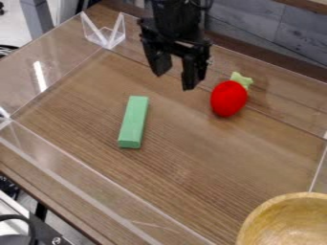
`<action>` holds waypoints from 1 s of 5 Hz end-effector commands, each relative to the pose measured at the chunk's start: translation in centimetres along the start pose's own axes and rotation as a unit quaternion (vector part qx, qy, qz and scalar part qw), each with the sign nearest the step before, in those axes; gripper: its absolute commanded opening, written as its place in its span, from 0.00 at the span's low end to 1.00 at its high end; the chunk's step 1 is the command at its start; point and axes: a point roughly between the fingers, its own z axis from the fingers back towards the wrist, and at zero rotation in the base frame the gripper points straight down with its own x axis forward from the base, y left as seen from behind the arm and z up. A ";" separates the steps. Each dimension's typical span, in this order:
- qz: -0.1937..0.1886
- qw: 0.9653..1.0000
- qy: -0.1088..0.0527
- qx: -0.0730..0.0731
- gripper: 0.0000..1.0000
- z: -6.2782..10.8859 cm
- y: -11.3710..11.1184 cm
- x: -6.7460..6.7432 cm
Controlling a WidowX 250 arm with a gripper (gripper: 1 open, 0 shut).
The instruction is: Move the red fruit to the right
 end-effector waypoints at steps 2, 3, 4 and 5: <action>0.011 0.999 -0.041 0.028 1.00 1.0 -0.1 1.1; 0.037 0.998 -0.044 0.036 1.00 0.1 -0.7 0.8; 0.042 0.997 -0.047 0.034 1.00 0.2 -1.0 1.4; 0.042 0.997 -0.049 0.029 1.00 0.5 -0.9 1.9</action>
